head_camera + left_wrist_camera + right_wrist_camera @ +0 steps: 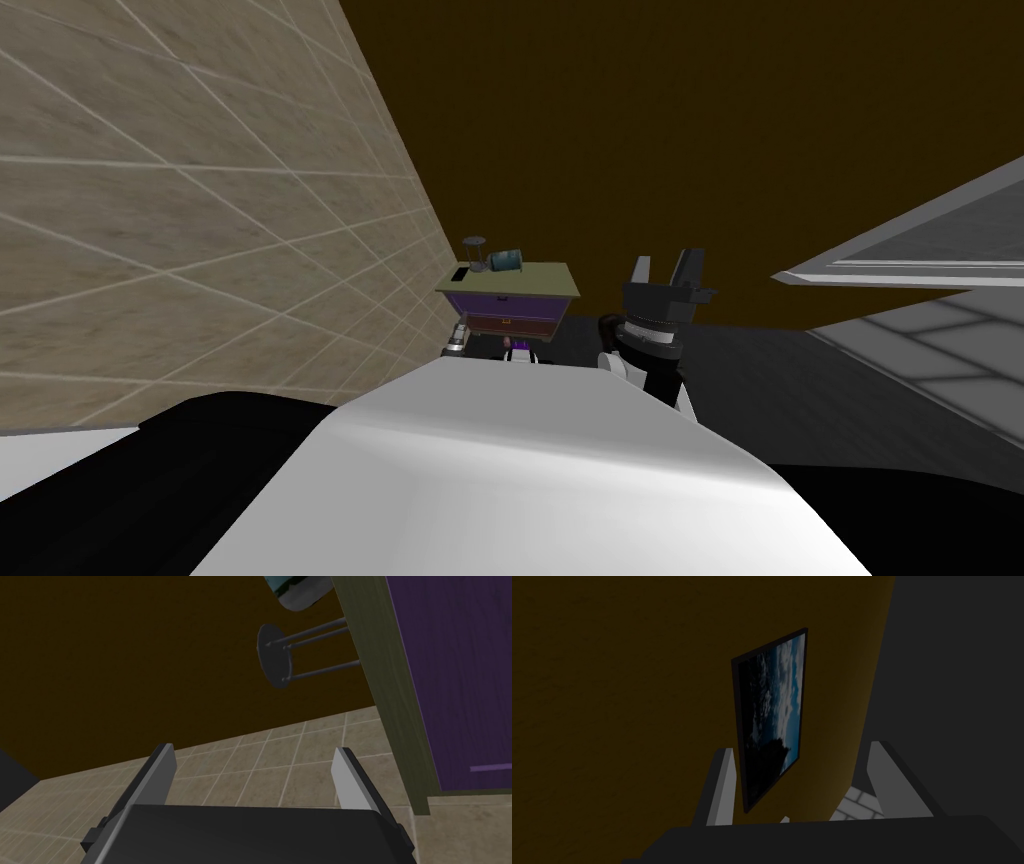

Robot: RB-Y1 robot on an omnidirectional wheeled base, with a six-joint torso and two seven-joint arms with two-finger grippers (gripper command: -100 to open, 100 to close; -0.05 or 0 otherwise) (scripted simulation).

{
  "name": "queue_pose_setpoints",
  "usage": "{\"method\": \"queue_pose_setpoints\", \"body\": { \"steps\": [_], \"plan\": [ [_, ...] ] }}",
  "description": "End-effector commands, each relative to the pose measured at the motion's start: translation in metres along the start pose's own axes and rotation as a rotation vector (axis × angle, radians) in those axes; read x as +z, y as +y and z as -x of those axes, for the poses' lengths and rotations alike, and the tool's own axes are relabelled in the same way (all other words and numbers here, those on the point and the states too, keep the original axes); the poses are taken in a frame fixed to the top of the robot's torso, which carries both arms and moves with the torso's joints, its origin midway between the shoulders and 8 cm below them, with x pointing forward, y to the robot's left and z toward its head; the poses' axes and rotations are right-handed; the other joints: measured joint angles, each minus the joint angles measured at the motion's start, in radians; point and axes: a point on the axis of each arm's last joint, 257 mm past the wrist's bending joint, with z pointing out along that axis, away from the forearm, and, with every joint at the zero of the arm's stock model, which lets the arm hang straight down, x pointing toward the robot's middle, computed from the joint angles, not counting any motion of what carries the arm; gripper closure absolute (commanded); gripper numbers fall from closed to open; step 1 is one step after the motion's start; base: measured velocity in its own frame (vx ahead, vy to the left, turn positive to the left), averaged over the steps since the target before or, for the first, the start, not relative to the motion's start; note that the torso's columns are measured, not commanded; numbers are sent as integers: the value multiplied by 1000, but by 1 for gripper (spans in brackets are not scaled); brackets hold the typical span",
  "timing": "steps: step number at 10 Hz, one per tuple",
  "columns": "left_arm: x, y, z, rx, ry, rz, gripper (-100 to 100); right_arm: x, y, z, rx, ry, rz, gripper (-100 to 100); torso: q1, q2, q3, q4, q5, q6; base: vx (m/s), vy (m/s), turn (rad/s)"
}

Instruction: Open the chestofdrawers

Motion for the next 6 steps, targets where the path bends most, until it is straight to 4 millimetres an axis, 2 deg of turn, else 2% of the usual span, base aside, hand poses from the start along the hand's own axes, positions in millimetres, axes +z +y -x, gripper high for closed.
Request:
{"method": "queue_pose_setpoints", "body": {
  "steps": [1,2,6],
  "plan": [
    [0,2,-1,-1,1,2,-100,0,0,0,0,0,0,0,1,0,0,0,0,0,61,-27,-16],
    [-8,10,-6,-6,5,19,-100,0,0,0,0,0,0,0,1,-1,0,0,0,0,99,-42,-35],
    [-21,21,-16,-18,8,39,-100,0,0,0,0,0,0,0,1,0,0,0,0,0,129,-60,-19]
  ]
}}
